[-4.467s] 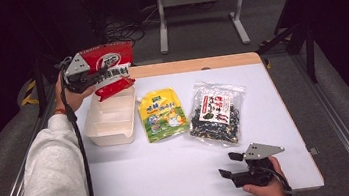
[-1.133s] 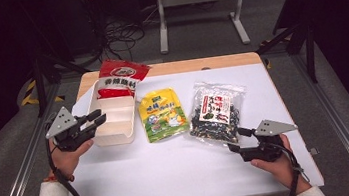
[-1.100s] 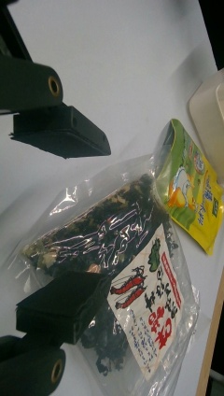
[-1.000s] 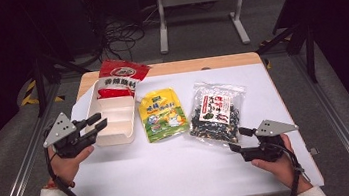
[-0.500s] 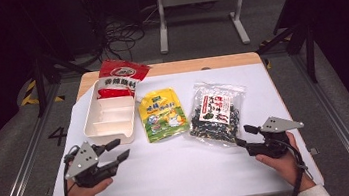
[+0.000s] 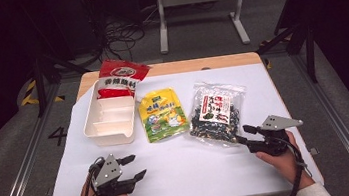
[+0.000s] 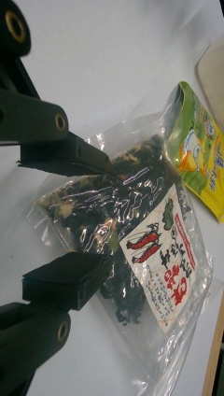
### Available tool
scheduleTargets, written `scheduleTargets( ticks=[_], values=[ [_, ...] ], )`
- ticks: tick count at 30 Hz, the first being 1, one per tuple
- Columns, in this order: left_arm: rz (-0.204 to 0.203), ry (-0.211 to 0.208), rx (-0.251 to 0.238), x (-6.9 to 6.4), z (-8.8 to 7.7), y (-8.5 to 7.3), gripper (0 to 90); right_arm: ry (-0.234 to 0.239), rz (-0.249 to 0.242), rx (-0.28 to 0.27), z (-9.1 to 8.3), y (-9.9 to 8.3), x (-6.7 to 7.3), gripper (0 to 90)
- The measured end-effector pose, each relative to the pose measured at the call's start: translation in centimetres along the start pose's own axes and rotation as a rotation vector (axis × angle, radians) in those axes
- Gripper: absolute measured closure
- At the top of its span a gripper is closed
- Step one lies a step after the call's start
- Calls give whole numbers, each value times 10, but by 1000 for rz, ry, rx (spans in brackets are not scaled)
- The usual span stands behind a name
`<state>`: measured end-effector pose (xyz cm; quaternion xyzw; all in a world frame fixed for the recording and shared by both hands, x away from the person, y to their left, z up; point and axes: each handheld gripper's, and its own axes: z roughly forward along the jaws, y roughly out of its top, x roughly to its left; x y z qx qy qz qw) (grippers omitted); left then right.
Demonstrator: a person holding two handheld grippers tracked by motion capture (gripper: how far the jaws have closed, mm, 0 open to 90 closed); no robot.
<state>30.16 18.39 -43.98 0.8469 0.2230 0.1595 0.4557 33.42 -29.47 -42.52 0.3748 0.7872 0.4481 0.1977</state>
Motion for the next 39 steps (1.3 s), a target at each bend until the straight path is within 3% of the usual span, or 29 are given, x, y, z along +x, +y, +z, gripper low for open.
scheduleTargets(
  ticks=[8,13,18,25,31,35,39],
  values=[
    [26,-19,26,-2,8,0,393,-12,8,8,-2,-2,1,495],
    [9,-48,25,-3,15,3,380,-14,11,16,2,-2,0,489],
    [41,-63,59,-6,28,8,393,-19,19,30,4,-5,-2,485],
    [26,-82,46,-2,33,11,374,-24,31,29,-1,-11,-3,474],
    [28,-122,44,-6,45,21,355,-29,47,28,0,-11,-2,469],
    [38,-135,47,-7,53,26,334,-7,24,56,4,-13,2,430],
    [49,-136,57,-7,58,29,331,22,-8,87,9,-16,8,473]
  ],
)
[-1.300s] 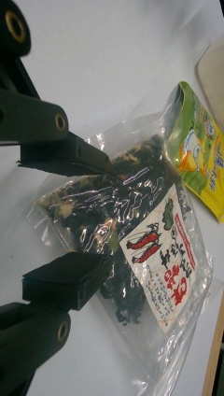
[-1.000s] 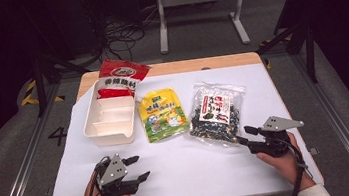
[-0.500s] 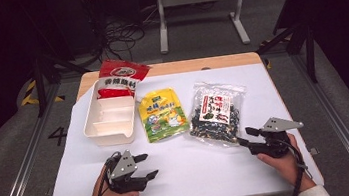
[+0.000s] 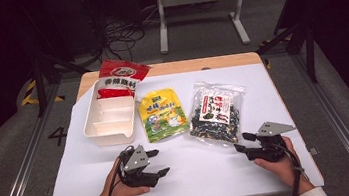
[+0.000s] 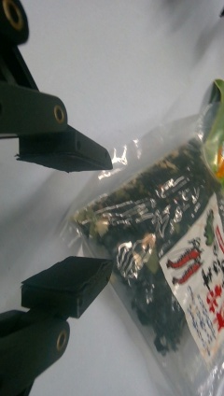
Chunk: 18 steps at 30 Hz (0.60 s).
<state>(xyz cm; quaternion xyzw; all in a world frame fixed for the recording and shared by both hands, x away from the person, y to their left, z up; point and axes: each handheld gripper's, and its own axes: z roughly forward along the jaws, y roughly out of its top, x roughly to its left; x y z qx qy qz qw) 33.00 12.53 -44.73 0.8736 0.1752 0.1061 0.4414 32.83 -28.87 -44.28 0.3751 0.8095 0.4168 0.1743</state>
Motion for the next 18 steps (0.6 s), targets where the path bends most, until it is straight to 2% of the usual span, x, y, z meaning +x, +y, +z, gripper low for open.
scheduleTargets(
  ticks=[3,7,11,14,16,18],
  values=[
    [-1,-2,5,4,2,2,332,13,-34,32,1,-3,4,572],
    [-22,-3,-7,11,10,9,346,3,-39,60,0,-9,4,620],
    [-8,8,10,17,23,18,354,-19,-23,52,-6,-13,3,521],
    [-32,-3,23,22,34,22,360,-27,-35,27,-6,-11,6,531],
    [-30,-3,38,26,42,26,361,-21,-33,29,-4,-10,7,526],
    [-31,-1,39,29,48,29,383,-26,-55,29,-1,-9,9,534]
  ],
)
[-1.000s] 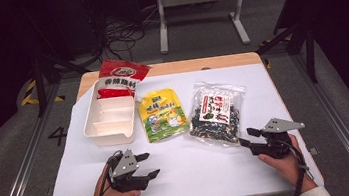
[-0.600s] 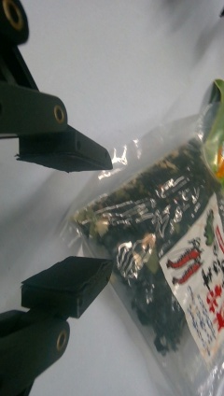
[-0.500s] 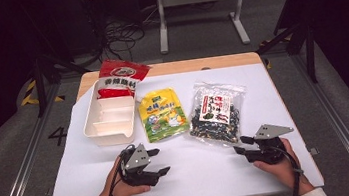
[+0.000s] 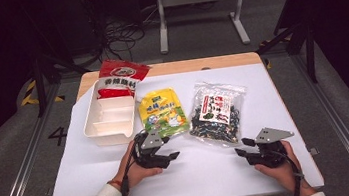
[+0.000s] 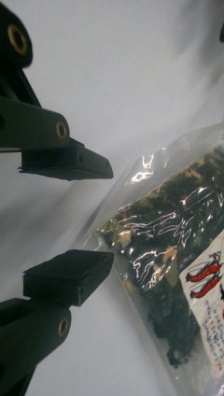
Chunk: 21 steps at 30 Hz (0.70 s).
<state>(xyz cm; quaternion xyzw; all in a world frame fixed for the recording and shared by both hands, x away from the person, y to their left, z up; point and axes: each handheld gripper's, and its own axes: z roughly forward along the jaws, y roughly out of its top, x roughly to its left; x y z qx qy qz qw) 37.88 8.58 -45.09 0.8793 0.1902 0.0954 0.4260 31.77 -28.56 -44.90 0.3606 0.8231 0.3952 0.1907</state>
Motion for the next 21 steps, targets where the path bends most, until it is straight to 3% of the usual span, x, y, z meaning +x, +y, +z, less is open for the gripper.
scheduleTargets(
  ticks=[5,11,16,21],
  values=[
    [-12,-20,22,7,17,11,493,-2,-59,-18,6,3,4,634],
    [-20,-27,26,11,28,17,506,36,-98,-21,9,6,6,857],
    [-42,-45,7,12,24,17,486,99,-122,-13,5,6,10,900],
    [-69,-120,-37,10,18,18,376,177,-126,10,-9,-2,16,900]
  ],
)
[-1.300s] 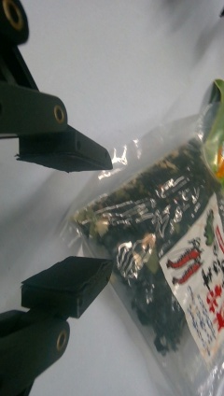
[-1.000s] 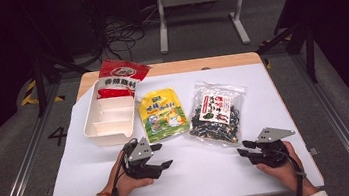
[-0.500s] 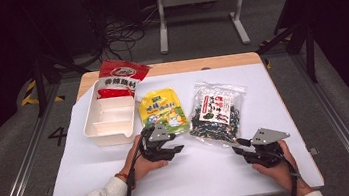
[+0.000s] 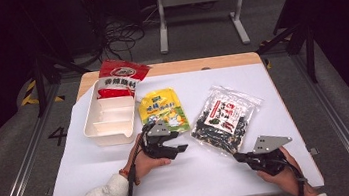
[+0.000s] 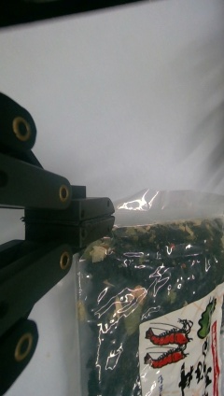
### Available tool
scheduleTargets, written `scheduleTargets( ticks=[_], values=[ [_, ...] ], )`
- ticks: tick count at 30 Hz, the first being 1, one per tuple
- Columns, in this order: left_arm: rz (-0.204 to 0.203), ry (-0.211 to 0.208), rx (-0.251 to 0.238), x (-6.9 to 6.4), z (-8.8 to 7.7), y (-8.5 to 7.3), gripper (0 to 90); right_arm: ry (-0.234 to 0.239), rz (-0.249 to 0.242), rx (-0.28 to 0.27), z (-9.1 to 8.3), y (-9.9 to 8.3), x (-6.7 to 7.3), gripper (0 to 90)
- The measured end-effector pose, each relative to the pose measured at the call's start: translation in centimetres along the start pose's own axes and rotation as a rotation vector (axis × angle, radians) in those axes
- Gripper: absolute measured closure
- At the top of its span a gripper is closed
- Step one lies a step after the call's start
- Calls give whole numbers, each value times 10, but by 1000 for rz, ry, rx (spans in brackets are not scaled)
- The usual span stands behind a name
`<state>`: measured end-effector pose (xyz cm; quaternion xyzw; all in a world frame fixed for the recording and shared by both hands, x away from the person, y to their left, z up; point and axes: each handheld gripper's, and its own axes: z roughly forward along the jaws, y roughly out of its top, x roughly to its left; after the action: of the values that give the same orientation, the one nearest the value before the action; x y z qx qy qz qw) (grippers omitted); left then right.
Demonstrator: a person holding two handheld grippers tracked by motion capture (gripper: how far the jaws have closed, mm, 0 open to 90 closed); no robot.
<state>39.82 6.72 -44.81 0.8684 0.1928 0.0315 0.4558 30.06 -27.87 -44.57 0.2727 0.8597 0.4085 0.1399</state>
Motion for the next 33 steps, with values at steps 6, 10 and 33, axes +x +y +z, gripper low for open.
scheduleTargets(
  ticks=[6,10,33],
  values=[
    [-9,-57,-9,-7,5,7,251,51,-5,39,-17,-16,15,899],
    [-14,-82,-1,-9,13,12,224,20,25,67,-25,-22,11,899],
    [-254,-259,40,11,67,26,171,22,35,149,-21,-21,2,900]
  ],
)
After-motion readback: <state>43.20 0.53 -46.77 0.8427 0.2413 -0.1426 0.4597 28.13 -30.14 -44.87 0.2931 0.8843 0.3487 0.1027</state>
